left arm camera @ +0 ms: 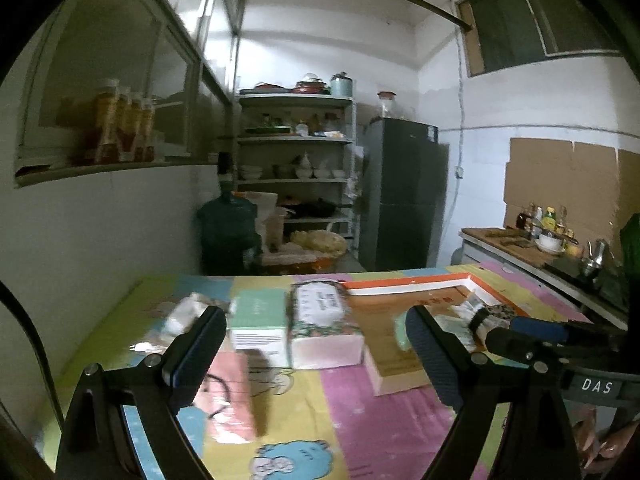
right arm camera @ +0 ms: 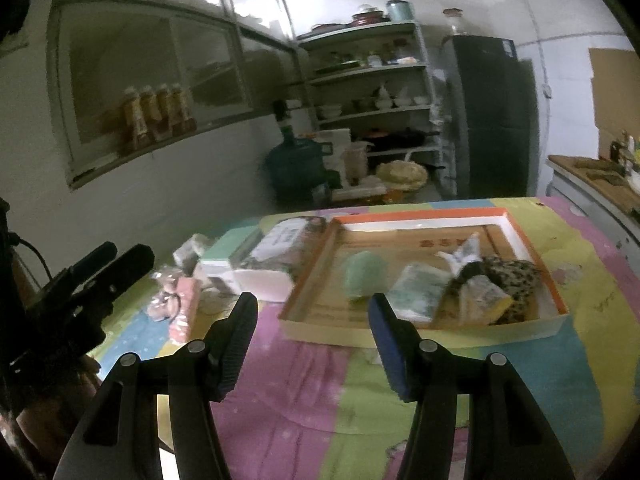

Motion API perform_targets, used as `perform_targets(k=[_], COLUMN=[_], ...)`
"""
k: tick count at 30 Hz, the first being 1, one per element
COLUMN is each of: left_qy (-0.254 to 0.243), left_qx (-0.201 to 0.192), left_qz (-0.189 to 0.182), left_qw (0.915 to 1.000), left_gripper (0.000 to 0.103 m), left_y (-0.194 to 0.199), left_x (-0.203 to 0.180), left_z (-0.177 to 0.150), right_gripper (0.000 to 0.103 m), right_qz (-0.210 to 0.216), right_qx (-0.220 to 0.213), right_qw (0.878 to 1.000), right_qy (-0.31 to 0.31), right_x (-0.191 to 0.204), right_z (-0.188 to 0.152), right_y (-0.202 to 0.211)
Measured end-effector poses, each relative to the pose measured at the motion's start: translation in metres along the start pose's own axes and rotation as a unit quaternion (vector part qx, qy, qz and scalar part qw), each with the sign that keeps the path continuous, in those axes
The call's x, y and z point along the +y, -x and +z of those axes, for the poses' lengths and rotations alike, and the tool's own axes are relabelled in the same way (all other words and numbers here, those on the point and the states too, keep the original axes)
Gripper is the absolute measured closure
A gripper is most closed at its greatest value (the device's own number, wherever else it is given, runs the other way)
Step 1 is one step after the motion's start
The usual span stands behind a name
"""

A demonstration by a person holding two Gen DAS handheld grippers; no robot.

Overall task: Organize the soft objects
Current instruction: 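Withdraw both grippers from the tray and move toward the pile, then grasp the pink towel roll with the right gripper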

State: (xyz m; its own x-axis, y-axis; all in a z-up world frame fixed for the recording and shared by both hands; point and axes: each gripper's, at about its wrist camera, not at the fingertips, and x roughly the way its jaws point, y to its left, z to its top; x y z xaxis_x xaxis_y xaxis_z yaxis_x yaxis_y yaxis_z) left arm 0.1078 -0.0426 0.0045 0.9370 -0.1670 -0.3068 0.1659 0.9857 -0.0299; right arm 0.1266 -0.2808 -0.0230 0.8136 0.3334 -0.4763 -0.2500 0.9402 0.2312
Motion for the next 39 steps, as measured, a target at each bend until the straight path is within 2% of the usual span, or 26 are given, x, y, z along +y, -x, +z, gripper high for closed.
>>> perform_targets(k=[4,10,12,13,14,23,28,39], left_qy=[0.020,0.031,0.036,0.040,0.043,0.072,0.078,0.075], left_qx=[0.001,0.006,0.006,0.006,0.006,0.015,0.020,0.049], left_qz=[0.005,0.042,0.051,0.055,0.058,0.081,0.088,0.075], left_qw=[0.9998,0.9986,0.9980,0.9976,0.9973,0.9940,0.9928,0.9931], left_gripper=[0.011,0.011,0.011,0.012,0.011,0.012,0.012,0.011], left_y=[0.004,0.010,0.013,0.015,0.016,0.021,0.020,0.006], left_x=[0.025,0.063,0.075,0.084,0.090,0.141,0.158,0.180], left_z=[-0.001,-0.006,-0.008,-0.010,-0.011,-0.029,-0.041,-0.061], right_gripper=[0.044,0.043,0.035,0.028,0.027,0.027,0.027,0.027], right_qz=[0.016,0.039,0.046,0.052,0.057,0.090,0.103,0.079], right_qx=[0.004,0.012,0.015,0.018,0.021,0.059,0.094,0.141], right_qw=[1.000,0.999,0.999,0.998,0.998,0.993,0.989,0.987], right_qy=[0.009,0.018,0.019,0.021,0.022,0.043,0.049,0.023], right_x=[0.019,0.044,0.051,0.056,0.059,0.100,0.124,0.149], right_z=[-0.001,-0.001,-0.002,-0.002,-0.003,-0.012,-0.020,-0.028], right_y=[-0.009,-0.025,-0.030,-0.034,-0.038,-0.078,-0.115,-0.188])
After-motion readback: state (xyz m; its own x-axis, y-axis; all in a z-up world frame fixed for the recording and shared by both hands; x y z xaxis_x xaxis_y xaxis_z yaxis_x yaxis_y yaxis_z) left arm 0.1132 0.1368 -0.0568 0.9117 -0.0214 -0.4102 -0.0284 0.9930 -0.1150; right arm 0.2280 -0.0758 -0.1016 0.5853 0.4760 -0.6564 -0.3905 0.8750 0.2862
